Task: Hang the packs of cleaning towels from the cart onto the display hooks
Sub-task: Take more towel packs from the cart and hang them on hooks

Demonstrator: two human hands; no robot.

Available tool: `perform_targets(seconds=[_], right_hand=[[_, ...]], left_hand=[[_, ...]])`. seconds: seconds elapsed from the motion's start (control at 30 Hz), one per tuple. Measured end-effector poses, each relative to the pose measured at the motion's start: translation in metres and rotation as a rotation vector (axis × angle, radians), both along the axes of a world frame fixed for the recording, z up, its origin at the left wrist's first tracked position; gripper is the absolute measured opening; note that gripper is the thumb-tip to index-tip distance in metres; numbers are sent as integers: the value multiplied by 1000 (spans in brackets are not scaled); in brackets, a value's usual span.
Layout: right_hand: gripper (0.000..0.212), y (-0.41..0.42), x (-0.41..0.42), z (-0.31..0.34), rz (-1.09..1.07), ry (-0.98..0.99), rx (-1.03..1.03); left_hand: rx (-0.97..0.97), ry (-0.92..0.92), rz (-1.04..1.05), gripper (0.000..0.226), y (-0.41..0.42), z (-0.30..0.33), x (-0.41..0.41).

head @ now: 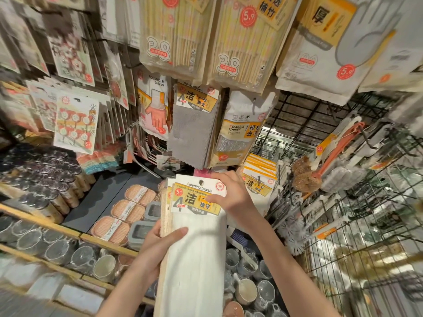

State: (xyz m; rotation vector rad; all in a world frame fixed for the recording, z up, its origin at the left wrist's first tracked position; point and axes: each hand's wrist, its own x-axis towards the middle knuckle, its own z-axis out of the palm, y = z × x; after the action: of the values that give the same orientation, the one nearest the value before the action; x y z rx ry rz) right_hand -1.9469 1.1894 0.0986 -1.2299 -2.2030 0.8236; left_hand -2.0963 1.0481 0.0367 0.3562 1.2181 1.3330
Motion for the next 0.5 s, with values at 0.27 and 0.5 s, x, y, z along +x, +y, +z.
perform_targets(seconds=[0.27,0.5], right_hand=[[40,0,11,13,127,248,-358],[37,-2,16,8,78,282,-320]], left_hand=[[14,-31,24,55,-2,-1,-2],[54,-56,-5,52,-1,2,0]])
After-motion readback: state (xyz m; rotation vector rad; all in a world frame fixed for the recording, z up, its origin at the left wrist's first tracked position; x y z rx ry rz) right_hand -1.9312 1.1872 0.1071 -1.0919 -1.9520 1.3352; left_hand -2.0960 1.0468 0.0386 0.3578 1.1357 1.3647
